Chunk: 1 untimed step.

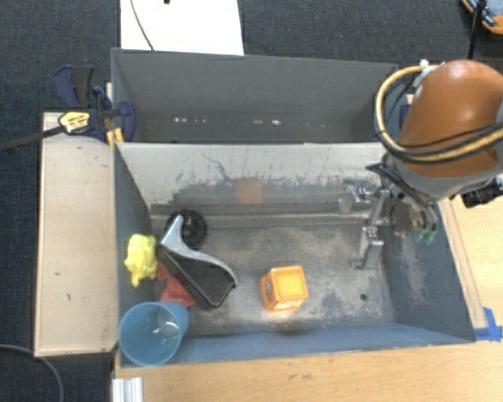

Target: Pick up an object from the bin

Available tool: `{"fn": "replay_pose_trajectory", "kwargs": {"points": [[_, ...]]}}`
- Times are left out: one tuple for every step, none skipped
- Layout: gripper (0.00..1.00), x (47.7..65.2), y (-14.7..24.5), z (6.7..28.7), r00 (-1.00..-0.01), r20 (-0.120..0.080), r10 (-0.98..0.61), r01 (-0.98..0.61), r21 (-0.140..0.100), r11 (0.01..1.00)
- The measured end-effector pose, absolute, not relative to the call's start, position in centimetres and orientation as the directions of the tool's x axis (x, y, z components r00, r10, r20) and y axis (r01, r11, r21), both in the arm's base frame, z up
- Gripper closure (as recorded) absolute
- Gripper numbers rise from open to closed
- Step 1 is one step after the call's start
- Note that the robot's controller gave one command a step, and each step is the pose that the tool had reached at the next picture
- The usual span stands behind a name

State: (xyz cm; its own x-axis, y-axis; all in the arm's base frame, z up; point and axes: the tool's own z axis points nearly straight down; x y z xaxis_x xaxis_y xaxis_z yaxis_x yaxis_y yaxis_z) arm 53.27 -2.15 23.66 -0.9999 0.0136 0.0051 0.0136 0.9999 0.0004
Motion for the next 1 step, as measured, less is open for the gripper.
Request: {"fn": "replay_pose_trajectory", "kwargs": {"points": [[0.0, 53.41, -2.15, 24.09, -1.0, -0.003, 0.013, 0.013, 0.0, 1.0]]}}
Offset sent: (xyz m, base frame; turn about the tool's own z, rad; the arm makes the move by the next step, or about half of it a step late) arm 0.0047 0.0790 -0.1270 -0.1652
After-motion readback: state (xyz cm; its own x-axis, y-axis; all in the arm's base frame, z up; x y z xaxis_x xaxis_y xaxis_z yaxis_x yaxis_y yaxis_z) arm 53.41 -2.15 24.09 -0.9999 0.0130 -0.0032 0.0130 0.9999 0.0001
